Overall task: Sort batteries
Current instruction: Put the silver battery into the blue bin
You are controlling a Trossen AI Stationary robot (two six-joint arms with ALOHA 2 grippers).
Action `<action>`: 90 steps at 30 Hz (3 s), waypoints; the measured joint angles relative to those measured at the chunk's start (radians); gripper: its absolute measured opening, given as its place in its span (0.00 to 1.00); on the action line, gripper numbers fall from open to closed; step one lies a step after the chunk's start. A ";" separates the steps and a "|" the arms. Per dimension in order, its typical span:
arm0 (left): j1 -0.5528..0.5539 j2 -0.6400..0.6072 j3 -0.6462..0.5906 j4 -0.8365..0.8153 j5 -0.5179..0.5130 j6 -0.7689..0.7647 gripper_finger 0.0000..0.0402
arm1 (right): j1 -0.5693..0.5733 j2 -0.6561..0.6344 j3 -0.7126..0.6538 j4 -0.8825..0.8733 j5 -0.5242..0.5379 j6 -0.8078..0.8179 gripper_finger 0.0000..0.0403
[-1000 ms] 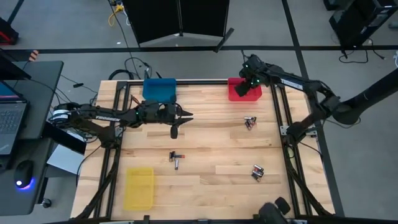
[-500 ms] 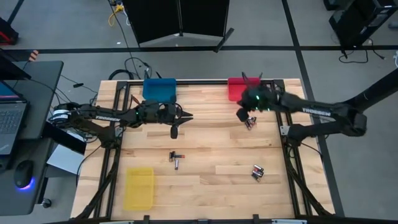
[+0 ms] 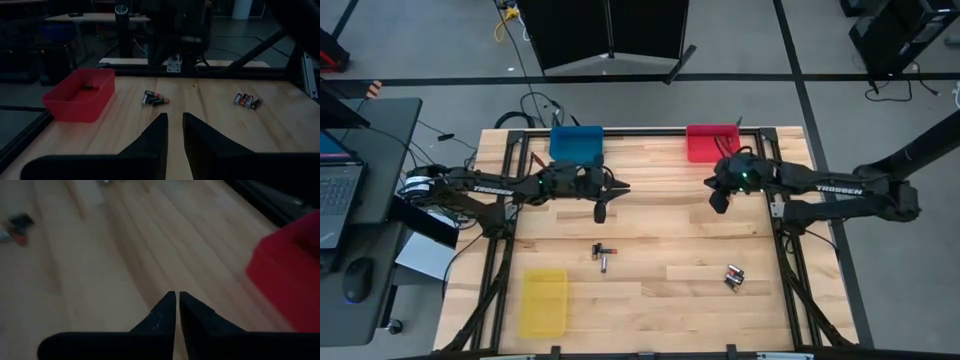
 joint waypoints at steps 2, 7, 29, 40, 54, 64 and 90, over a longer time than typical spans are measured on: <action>0.000 0.000 0.000 -0.009 0.000 0.000 0.16 | -0.035 0.049 0.045 -0.065 -0.003 -0.045 0.11; 0.000 0.000 0.000 -0.031 0.000 -0.006 0.16 | -0.112 0.219 0.125 -0.223 -0.003 -0.193 0.16; 0.000 0.000 0.000 -0.079 0.000 -0.013 0.16 | -0.228 0.618 0.189 -0.282 -0.023 -0.433 0.33; 0.000 0.000 0.000 -0.080 0.000 -0.013 0.16 | -0.251 0.668 0.191 -0.250 -0.055 -0.428 0.22; 0.000 0.077 0.000 0.054 0.011 -0.085 0.14 | -0.217 0.514 0.187 -0.079 -0.180 -0.348 0.14; 0.000 0.273 0.000 0.440 0.103 -0.209 0.08 | 0.027 0.335 0.084 0.551 -0.259 -0.144 0.14; -0.111 0.327 0.154 0.442 0.098 -0.151 0.47 | 0.276 0.317 0.046 1.001 -0.177 -0.128 0.14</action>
